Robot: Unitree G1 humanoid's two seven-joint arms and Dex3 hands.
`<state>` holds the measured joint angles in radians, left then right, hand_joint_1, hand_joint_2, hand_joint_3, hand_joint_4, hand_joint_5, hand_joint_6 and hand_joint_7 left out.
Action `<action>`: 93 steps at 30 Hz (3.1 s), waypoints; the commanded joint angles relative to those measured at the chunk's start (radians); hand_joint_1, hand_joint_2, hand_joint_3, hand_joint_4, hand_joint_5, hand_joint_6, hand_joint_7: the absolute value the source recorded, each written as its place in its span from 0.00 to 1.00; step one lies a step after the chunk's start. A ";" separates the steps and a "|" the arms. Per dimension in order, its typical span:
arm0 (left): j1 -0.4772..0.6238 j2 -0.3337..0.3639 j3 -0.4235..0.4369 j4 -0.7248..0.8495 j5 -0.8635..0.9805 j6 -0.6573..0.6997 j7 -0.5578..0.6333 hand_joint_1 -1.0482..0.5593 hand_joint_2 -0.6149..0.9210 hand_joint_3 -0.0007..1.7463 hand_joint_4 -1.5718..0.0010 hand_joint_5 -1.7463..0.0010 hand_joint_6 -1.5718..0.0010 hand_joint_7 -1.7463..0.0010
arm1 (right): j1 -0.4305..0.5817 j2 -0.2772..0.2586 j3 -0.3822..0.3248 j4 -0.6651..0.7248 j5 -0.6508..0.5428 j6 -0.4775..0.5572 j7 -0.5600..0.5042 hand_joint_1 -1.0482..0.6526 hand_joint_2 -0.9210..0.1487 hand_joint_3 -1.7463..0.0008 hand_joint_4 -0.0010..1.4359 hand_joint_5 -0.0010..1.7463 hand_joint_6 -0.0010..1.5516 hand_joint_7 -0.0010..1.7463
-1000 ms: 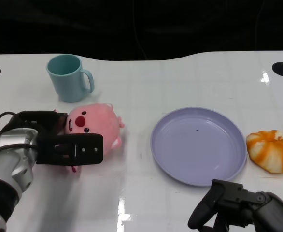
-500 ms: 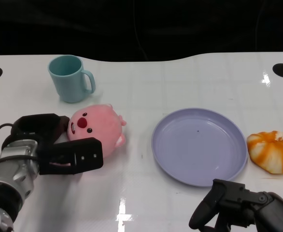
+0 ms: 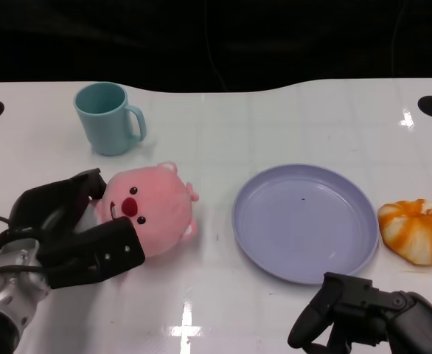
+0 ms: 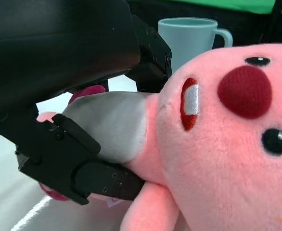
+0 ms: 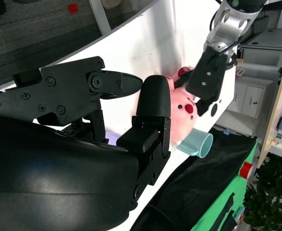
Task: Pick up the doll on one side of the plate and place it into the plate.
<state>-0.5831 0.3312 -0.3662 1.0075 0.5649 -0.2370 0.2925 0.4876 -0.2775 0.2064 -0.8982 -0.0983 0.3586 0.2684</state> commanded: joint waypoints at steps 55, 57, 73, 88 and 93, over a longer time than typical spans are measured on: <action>-0.226 -0.379 -0.129 -0.439 0.038 0.511 -0.439 0.51 0.97 0.06 0.54 0.06 0.45 0.68 | -0.017 0.023 0.076 -0.005 -0.040 0.005 -0.042 0.47 0.00 0.80 0.46 0.89 0.38 0.73; -0.219 -0.372 -0.133 -0.455 0.031 0.510 -0.469 0.50 0.99 0.04 0.58 0.07 0.55 0.81 | -0.016 0.023 0.076 -0.008 -0.038 0.006 -0.041 0.47 0.00 0.80 0.46 0.89 0.38 0.73; -0.149 -0.243 -0.226 -0.613 0.109 0.464 -0.571 0.02 1.00 0.22 1.00 1.00 1.00 1.00 | -0.011 0.013 0.047 0.007 -0.021 -0.009 -0.029 0.47 0.00 0.80 0.47 0.90 0.39 0.73; 0.124 -0.085 -0.053 -1.045 -0.015 0.397 -0.609 0.15 1.00 0.16 0.91 0.94 0.92 0.96 | -0.009 0.006 0.039 0.021 -0.021 -0.032 -0.026 0.47 0.00 0.81 0.47 0.90 0.39 0.74; 0.238 -0.076 0.036 -1.158 -0.095 0.360 -0.592 0.22 1.00 0.16 0.97 0.59 0.84 0.95 | -0.010 0.010 0.024 0.020 -0.018 -0.026 -0.030 0.47 0.00 0.80 0.47 0.90 0.39 0.73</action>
<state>-0.3734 0.2436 -0.3621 -0.1165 0.4919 0.1360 -0.3173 0.4766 -0.2637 0.2406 -0.8746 -0.1205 0.3304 0.2421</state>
